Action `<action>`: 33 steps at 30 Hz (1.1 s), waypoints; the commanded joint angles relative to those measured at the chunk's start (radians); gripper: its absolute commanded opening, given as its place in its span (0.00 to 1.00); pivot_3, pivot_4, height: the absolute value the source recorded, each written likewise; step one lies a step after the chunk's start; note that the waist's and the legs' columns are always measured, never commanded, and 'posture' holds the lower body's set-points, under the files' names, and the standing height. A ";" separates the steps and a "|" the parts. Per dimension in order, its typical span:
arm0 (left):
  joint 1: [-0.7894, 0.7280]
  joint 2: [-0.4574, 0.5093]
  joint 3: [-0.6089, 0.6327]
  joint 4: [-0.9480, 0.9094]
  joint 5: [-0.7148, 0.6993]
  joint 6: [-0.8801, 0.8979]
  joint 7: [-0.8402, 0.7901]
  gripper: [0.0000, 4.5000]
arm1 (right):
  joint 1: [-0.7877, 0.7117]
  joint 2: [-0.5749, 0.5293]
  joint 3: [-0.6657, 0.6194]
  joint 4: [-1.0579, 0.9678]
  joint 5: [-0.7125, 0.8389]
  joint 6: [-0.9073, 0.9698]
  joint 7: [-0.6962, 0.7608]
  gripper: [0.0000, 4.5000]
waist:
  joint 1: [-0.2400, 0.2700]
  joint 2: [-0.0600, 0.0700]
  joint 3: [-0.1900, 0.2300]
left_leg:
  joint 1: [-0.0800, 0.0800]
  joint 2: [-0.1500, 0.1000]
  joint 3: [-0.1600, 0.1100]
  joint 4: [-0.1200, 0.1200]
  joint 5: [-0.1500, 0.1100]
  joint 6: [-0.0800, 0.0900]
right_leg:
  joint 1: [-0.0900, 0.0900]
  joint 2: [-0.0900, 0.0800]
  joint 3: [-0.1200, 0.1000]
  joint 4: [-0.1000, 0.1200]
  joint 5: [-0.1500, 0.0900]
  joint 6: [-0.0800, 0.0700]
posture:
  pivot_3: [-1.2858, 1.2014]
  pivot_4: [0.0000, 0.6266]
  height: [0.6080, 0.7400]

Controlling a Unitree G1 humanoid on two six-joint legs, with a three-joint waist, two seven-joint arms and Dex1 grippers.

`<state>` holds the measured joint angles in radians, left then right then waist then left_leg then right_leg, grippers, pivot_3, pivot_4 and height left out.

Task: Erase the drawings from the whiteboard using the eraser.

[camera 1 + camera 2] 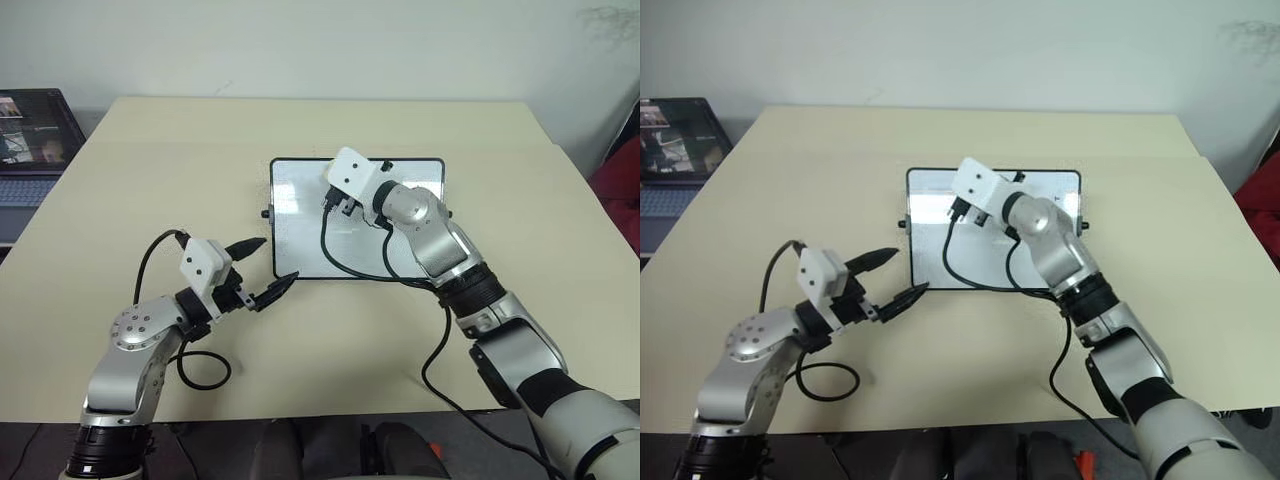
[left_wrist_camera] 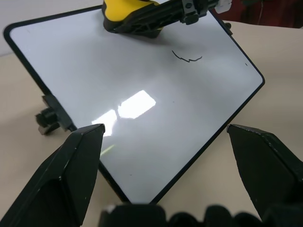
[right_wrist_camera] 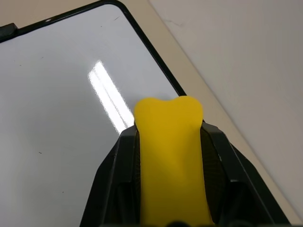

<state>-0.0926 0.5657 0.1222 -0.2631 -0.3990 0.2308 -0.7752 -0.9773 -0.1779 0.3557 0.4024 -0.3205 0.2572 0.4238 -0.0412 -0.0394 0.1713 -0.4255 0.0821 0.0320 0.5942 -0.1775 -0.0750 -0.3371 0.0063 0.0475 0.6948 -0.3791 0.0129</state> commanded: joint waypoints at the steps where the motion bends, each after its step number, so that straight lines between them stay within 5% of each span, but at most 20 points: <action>1: -0.006 0.003 0.013 -0.020 -0.004 -0.016 0.002 1.00 | 0.058 0.002 0.006 0.054 0.009 -0.040 0.008 0.29 | -0.001 0.000 0.000 | 0.000 0.000 0.000 0.000 0.000 0.000 | 0.000 0.000 0.000 0.000 0.000 0.000 | 0.52 0.24 1.00; 10: -0.003 -0.003 0.011 -0.022 -0.004 -0.018 0.006 1.00 | 0.281 0.048 0.049 -0.077 0.030 -0.048 0.042 0.29 | -0.006 -0.001 -0.001 | 0.011 0.000 -0.001 0.000 0.000 0.000 | 0.010 0.000 -0.001 0.002 0.000 0.000 | 0.52 0.24 1.00; 15: -0.008 -0.015 0.005 -0.011 0.003 -0.033 0.011 1.00 | 0.336 0.089 -0.097 -0.346 0.192 0.034 0.055 0.29 | -0.001 -0.001 0.000 | 0.010 0.000 -0.002 0.000 0.001 0.000 | 0.009 0.000 -0.001 0.002 0.000 0.000 | 0.52 0.24 1.00; 21: -0.001 -0.062 0.003 0.008 0.022 -0.073 0.049 1.00 | 0.654 0.054 -0.244 -0.728 0.373 0.124 0.071 0.29 | 0.018 -0.001 -0.001 | -0.005 0.000 -0.001 0.000 0.001 -0.001 | 0.000 0.000 -0.003 -0.006 0.000 0.000 | 0.52 0.24 1.00; 33: -0.048 -0.123 0.000 0.054 0.045 -0.126 0.123 1.00 | 1.151 -0.053 -0.278 -1.116 0.318 0.062 -0.048 0.29 | 0.011 0.000 -0.001 | -0.006 -0.001 -0.001 -0.001 0.000 -0.002 | 0.001 0.003 -0.004 -0.009 0.000 0.000 | 0.52 0.24 1.00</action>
<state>-0.1249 0.4450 0.1199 -0.1923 -0.3528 0.1251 -0.6484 0.1550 -0.2197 0.0977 -0.6622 0.0143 0.3629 0.3922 -0.0298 -0.0396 0.1708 -0.4314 0.0809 0.0307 0.5933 -0.1777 -0.0766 -0.3359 0.0093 0.0436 0.6856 -0.3790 0.0131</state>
